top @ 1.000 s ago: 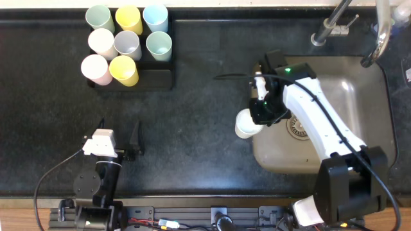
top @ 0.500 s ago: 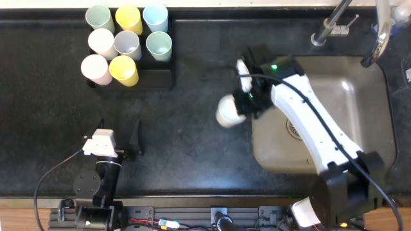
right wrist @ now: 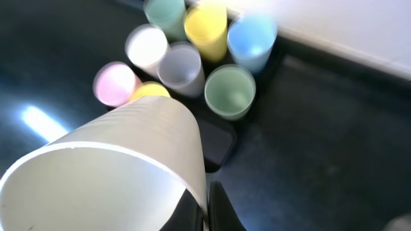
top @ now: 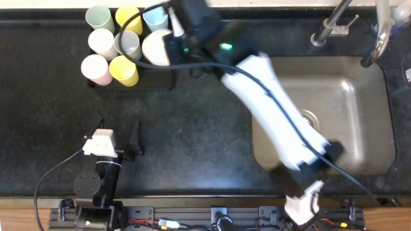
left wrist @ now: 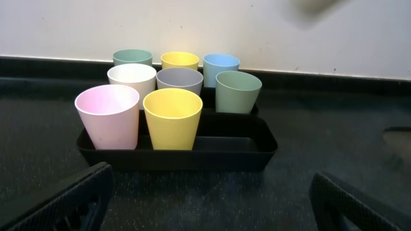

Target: Store Cups

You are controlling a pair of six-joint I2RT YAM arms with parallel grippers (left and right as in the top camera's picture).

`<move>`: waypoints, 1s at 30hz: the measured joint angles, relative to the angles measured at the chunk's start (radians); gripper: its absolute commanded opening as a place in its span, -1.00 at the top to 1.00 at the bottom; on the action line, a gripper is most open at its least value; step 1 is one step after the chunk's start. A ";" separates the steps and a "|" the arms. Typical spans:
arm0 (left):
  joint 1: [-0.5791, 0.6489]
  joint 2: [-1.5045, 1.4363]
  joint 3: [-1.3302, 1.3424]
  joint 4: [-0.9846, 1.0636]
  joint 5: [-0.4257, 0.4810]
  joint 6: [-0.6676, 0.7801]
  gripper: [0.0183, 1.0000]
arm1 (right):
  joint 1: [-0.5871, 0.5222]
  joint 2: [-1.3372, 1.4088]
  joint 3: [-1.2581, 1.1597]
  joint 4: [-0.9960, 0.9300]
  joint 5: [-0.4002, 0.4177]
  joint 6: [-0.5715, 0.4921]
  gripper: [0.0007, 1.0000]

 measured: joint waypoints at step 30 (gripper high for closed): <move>0.000 0.000 0.000 0.000 0.000 0.000 -1.00 | 0.053 0.323 -0.003 0.036 0.048 0.117 0.91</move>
